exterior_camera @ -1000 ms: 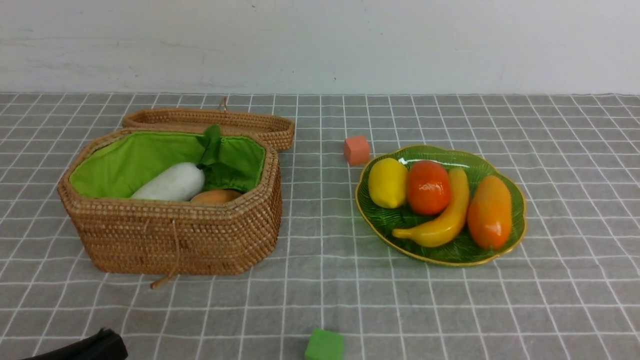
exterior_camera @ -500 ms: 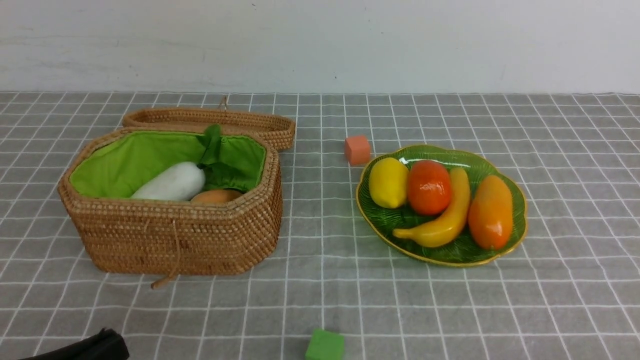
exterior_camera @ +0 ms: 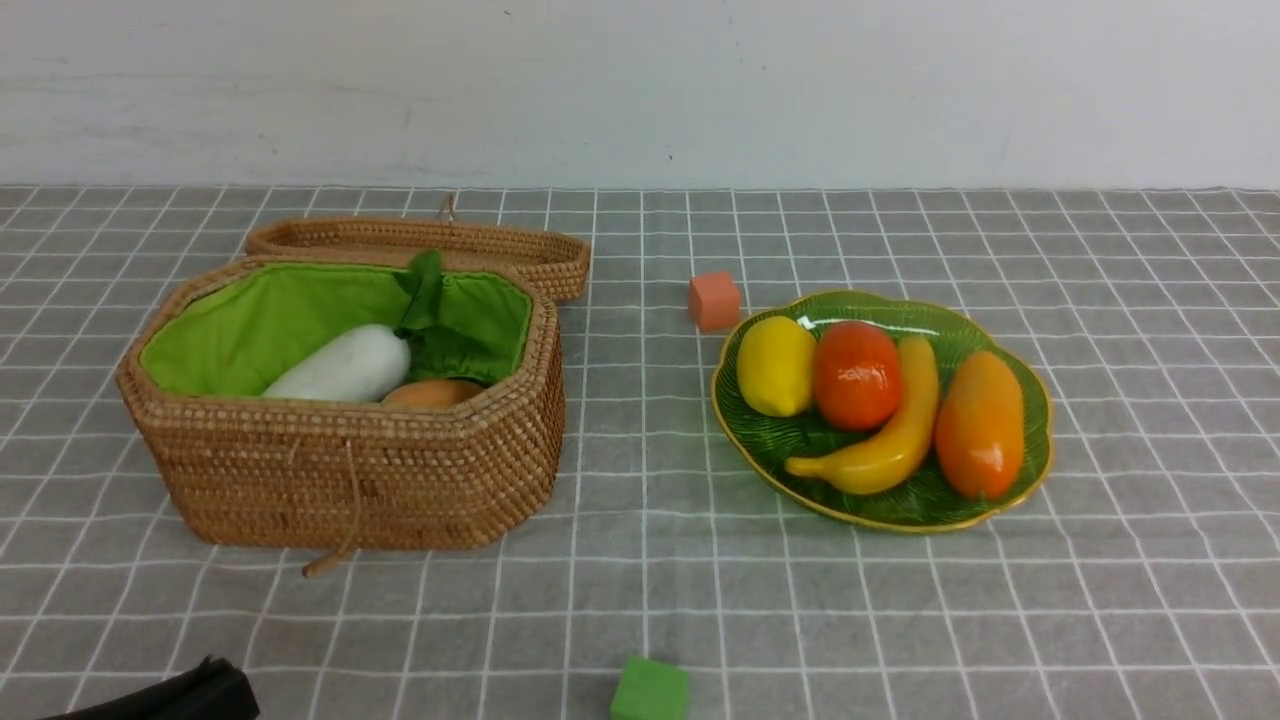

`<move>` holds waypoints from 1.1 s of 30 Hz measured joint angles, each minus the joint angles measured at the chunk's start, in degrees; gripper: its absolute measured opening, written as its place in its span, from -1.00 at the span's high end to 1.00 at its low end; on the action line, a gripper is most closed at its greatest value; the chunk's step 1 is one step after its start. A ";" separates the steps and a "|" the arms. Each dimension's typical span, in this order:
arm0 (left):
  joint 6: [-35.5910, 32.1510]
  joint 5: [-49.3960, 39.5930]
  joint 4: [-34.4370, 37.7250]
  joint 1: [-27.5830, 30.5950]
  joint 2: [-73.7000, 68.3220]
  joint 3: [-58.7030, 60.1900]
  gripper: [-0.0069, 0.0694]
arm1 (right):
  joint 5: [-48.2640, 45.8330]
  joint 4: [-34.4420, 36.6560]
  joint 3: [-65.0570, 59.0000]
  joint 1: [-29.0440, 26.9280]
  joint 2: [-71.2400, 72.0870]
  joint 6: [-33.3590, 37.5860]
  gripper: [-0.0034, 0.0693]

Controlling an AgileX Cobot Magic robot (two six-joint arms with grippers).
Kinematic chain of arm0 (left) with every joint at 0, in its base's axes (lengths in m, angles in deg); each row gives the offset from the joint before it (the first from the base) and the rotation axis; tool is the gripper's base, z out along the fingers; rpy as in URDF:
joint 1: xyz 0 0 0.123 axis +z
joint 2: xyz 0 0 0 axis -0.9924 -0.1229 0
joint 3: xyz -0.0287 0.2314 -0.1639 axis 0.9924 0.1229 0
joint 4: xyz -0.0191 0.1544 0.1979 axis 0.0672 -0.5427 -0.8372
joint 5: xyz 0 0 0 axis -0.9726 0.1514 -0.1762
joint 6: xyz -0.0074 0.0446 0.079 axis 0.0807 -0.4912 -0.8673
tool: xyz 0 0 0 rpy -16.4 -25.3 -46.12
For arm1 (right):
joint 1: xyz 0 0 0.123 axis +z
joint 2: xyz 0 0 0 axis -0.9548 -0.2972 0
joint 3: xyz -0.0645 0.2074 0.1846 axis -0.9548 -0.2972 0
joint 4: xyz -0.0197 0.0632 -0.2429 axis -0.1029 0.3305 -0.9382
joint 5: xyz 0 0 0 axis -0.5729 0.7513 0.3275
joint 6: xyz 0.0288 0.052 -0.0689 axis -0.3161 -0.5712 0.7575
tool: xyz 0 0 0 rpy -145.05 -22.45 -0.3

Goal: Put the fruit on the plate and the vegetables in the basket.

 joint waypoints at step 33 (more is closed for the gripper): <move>27.33 -19.65 -26.85 25.88 14.50 10.17 0.85 | -0.12 0.00 0.00 0.00 0.00 0.00 0.87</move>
